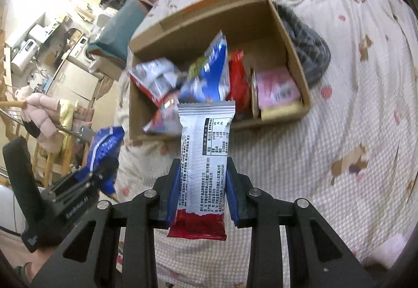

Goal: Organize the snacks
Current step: 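Carry the blue chips bag and white-and-red bar up over the box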

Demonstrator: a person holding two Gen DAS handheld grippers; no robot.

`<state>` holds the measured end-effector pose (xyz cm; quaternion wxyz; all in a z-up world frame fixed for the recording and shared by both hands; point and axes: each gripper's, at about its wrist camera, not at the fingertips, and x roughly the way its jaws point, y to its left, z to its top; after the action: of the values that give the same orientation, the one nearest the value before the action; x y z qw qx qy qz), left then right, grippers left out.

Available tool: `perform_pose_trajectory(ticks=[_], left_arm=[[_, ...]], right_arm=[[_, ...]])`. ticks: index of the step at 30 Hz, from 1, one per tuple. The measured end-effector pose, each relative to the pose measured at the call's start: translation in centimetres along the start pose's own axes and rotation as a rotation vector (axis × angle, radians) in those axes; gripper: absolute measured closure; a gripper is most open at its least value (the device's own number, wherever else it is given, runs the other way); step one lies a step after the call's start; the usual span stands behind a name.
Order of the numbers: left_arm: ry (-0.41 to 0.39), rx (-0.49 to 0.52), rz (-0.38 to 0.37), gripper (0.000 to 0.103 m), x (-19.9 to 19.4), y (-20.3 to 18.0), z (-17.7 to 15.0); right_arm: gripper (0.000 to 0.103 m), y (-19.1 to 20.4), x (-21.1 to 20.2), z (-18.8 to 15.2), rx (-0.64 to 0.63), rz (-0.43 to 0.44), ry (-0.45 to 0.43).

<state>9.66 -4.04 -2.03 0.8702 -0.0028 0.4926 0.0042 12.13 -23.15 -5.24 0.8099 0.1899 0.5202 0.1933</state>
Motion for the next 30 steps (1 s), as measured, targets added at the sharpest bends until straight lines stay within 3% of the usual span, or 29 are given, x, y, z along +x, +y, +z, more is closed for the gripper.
perform_pose_trajectory(ticks=[8, 16, 30], left_arm=[[-0.038, 0.029, -0.022, 0.076, 0.4, -1.6, 6.0], [-0.051, 0.046, -0.010, 0.076, 3.5, -3.6, 11.3], [-0.047, 0.102, 0.029, 0.076, 8.1, -6.4, 13.8]], right_arm=[[0.070, -0.2, -0.2, 5.2, -0.012, -0.014, -0.057], [0.070, -3.0, 1.0, 9.6, 0.016, -0.059, -0.090], [0.070, -5.2, 4.7, 11.0, 0.018, -0.075, -0.086]])
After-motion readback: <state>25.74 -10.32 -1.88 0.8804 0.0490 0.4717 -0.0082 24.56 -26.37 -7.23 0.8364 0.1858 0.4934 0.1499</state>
